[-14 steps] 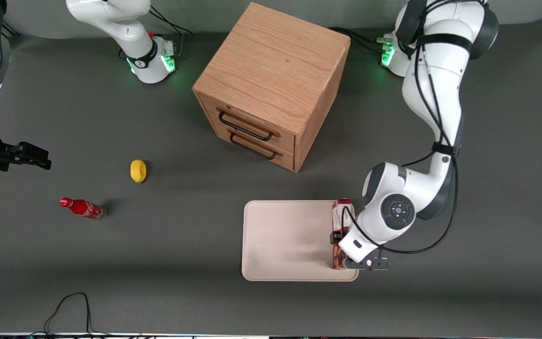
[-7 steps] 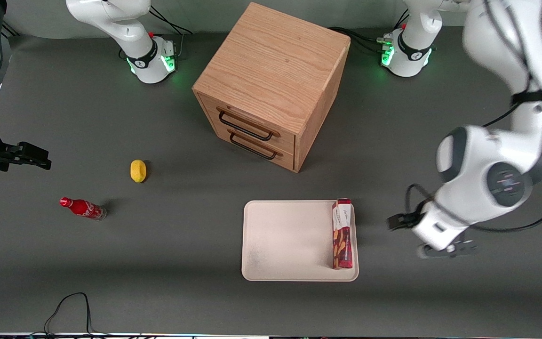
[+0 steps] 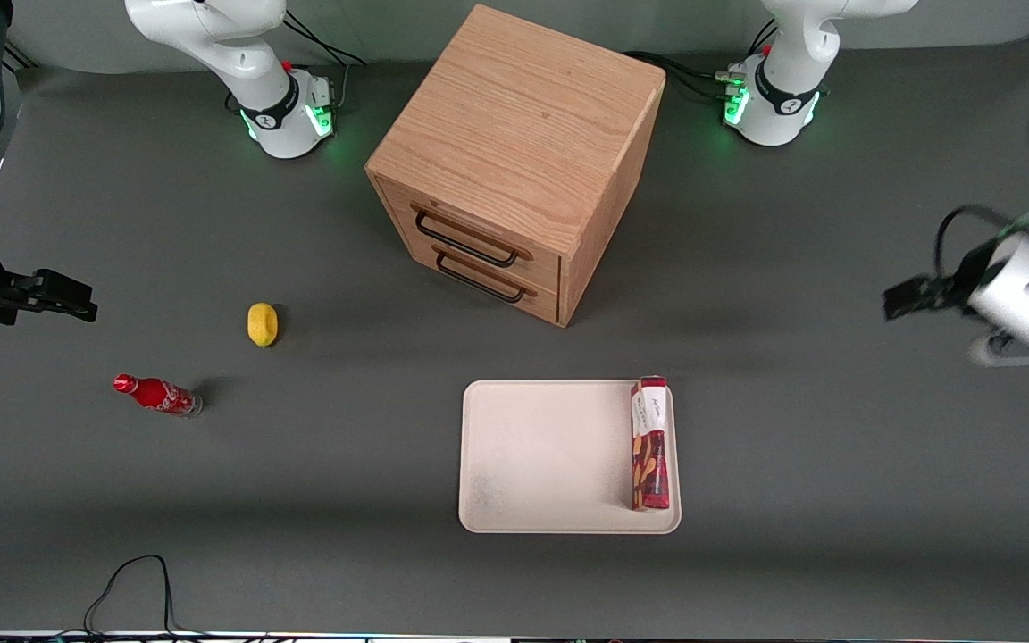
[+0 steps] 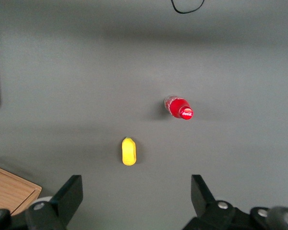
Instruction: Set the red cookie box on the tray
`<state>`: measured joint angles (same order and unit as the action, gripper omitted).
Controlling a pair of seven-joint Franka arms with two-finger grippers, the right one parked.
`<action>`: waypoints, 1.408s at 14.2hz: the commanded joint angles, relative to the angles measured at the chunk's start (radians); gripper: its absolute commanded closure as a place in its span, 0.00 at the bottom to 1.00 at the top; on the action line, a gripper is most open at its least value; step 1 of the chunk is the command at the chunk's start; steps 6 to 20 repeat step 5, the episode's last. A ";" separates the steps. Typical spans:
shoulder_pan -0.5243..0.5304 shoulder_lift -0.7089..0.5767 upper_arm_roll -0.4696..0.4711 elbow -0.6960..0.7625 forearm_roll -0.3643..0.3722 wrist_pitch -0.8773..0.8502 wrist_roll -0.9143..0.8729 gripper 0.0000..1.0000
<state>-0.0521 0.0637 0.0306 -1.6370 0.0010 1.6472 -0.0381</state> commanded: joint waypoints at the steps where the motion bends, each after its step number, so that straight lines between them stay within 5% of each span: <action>1: 0.017 -0.099 -0.009 -0.064 0.014 -0.020 0.105 0.00; 20: 0.025 -0.128 -0.008 -0.063 0.014 -0.033 0.124 0.00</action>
